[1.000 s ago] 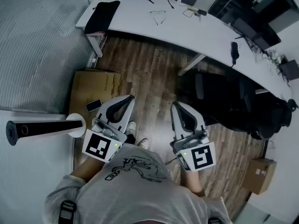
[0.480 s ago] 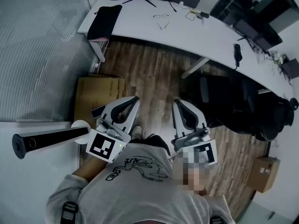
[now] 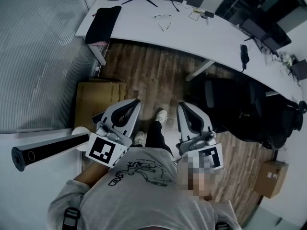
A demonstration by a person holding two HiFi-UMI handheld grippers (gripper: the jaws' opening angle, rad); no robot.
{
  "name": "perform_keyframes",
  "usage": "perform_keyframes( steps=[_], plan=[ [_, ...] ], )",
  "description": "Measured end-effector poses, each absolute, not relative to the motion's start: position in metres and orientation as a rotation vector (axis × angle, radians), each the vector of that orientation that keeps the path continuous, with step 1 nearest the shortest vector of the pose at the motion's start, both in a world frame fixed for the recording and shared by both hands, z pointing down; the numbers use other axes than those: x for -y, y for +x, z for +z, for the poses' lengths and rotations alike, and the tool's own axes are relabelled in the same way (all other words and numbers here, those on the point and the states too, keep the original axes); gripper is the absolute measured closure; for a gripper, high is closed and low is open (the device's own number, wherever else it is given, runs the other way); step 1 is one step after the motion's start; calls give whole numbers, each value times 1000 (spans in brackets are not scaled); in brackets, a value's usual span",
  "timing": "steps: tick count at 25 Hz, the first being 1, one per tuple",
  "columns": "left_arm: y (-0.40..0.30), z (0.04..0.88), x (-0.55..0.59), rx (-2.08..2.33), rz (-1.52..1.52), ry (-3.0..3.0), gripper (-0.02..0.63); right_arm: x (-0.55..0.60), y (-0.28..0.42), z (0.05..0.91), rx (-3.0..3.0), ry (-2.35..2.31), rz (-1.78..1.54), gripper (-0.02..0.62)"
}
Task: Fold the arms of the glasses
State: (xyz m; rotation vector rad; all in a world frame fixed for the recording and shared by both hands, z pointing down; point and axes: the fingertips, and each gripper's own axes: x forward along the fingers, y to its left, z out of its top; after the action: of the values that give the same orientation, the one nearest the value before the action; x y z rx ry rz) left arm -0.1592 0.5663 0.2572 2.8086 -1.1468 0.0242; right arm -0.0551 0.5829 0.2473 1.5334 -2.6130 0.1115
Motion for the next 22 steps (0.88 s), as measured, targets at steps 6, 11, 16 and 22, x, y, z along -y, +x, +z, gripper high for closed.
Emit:
perform_keyframes(
  steps=[6, 11, 16, 22],
  plan=[
    [-125, 261, -527, 1153, 26, 2797, 584, -542, -19, 254, 2618, 1536, 127, 586],
    [-92, 258, -480, 1163, 28, 2798, 584, -496, 15, 254, 2620, 1532, 134, 586],
    [-59, 263, -430, 1150, 101, 2789, 584, -446, 49, 252, 2626, 1545, 141, 586],
    [-15, 261, -373, 1133, 110, 2808, 584, -393, 93, 253, 2613, 1561, 147, 586]
  ],
)
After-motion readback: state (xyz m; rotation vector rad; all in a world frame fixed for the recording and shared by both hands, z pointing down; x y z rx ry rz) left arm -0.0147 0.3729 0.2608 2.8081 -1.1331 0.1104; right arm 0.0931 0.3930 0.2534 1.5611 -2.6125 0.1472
